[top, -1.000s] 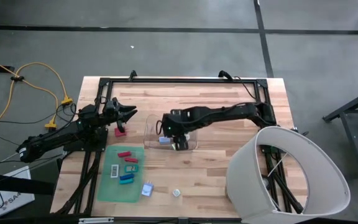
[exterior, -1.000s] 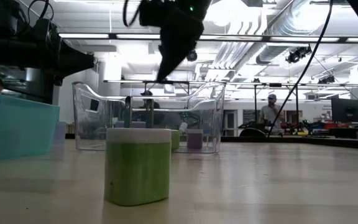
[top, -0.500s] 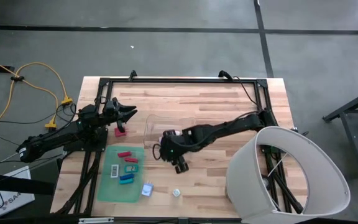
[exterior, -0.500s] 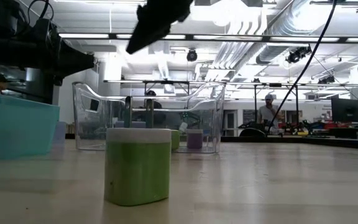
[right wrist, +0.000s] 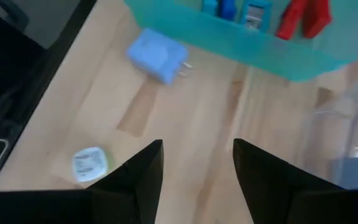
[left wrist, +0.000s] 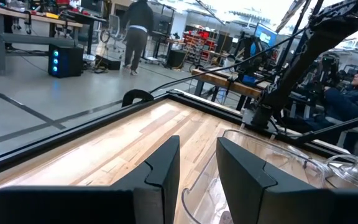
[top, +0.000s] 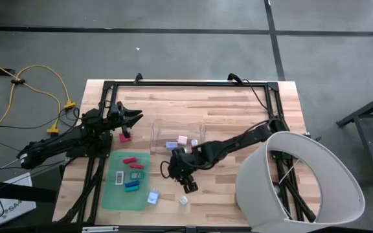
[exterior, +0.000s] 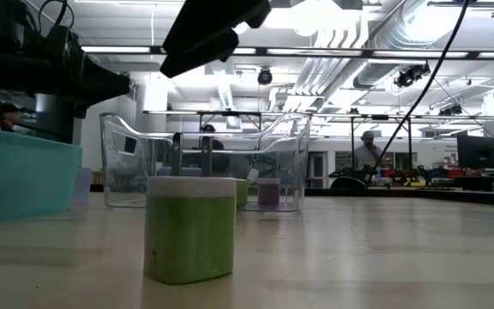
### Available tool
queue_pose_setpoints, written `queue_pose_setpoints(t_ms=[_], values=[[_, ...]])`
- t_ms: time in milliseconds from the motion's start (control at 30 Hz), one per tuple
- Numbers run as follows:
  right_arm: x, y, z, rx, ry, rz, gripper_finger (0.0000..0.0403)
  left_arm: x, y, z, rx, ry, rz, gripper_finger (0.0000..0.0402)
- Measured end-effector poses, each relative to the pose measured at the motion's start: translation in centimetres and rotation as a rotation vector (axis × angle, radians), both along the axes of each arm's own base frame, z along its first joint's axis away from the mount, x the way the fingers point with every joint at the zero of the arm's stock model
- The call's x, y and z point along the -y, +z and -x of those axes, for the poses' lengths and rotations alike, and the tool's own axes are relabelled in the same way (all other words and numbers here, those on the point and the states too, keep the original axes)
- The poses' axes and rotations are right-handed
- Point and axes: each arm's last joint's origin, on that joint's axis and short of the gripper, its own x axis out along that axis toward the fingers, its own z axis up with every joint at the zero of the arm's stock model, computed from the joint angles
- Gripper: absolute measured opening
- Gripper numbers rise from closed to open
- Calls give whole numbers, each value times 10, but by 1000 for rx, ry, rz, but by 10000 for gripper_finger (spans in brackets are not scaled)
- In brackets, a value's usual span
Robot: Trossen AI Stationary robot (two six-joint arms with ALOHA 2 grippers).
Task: Pick & Place Office items
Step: Put the green charger adapter into the transparent bin
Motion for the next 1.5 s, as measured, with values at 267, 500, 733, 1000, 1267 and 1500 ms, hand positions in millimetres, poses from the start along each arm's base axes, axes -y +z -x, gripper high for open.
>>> queue_pose_setpoints(t_ms=[267,500,733,1000,1267,1500], values=[[-28,-34,14,0,75,-2,181,0,0,0,0,0,0,102],[-33,-59,16,100,137,-147,181,0,0,0,0,0,0,102],[-29,-77,20,163,160,-225,181,0,0,0,0,-1,0,102],[-17,-99,29,175,159,-283,181,0,0,0,0,0,0,102],[-20,-107,38,216,197,-312,181,0,0,0,0,0,0,102],[-18,-114,44,250,200,-318,181,0,0,0,0,0,0,102]])
